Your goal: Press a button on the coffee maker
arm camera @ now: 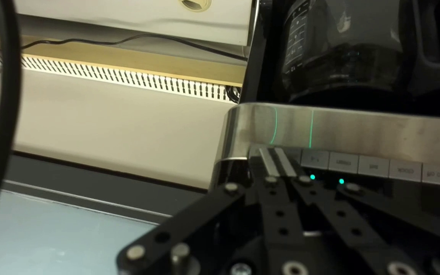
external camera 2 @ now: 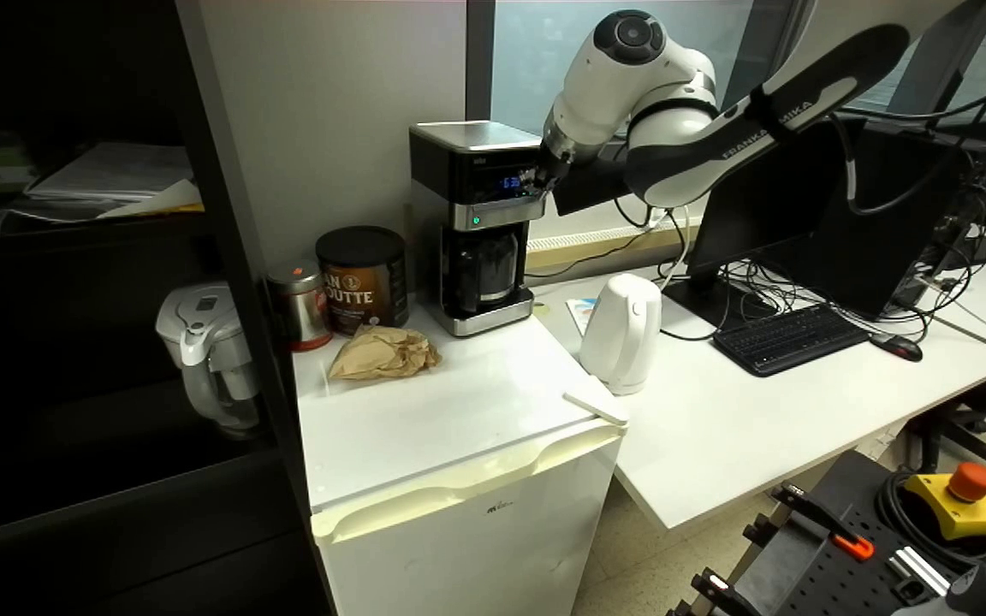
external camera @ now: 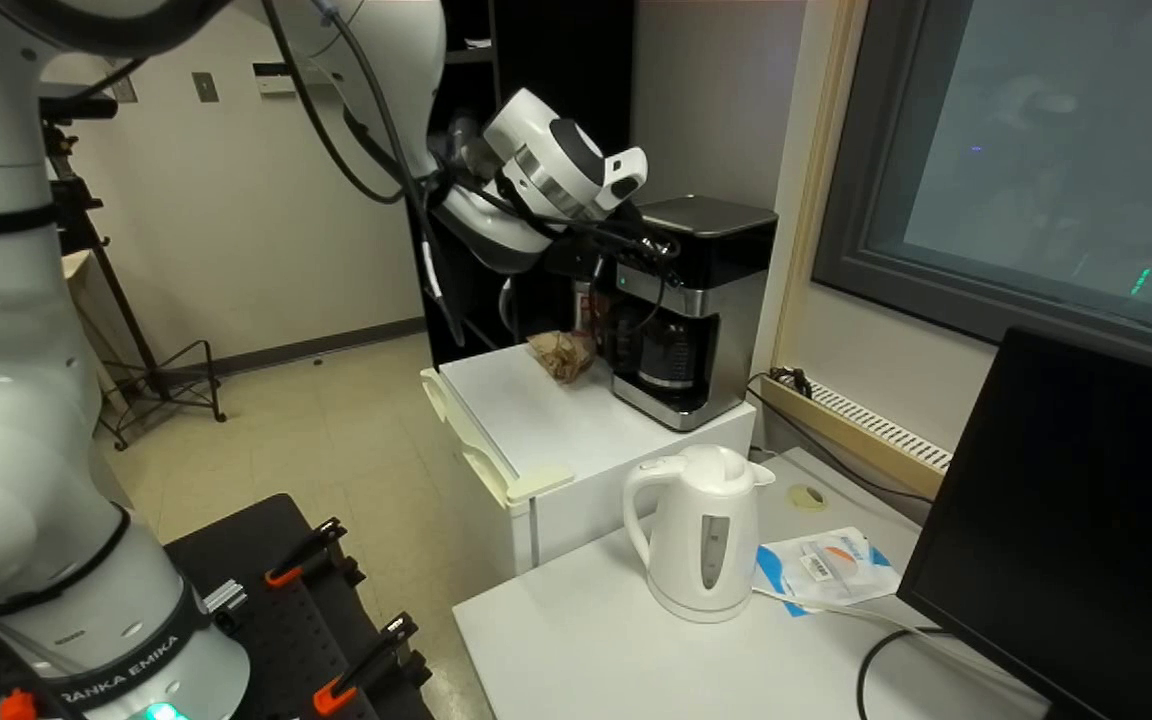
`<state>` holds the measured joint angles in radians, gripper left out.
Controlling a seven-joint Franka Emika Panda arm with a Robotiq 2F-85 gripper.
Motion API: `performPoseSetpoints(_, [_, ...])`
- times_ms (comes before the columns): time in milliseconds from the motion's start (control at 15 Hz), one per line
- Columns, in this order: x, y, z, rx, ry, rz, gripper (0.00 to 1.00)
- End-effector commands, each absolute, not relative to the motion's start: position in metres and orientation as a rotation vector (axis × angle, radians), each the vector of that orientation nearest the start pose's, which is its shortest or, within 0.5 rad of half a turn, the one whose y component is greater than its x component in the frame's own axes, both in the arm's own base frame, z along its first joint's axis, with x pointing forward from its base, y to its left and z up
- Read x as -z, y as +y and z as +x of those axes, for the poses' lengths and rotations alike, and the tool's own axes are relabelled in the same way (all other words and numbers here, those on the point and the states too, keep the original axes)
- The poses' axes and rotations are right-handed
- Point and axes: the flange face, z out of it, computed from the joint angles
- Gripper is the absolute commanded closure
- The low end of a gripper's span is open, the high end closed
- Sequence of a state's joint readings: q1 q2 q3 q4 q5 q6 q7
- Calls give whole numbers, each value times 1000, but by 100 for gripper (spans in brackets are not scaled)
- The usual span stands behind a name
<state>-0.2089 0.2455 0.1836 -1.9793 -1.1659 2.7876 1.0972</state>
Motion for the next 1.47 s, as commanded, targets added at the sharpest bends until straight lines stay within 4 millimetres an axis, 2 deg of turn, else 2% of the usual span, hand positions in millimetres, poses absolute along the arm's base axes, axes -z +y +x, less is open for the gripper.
performPoseSetpoints(0, [-414, 21, 608, 1317, 165, -3133, 100])
performPoseSetpoints(200, [-424, 23, 592, 1324, 166, -3128, 100])
performPoseSetpoints(600, [-427, 28, 543, 1237, 175, -3173, 100])
performPoseSetpoints(1133, [-415, 47, 471, 891, 115, -3248, 100])
performPoseSetpoints(1400, [-420, 60, 442, 738, 110, -3291, 100])
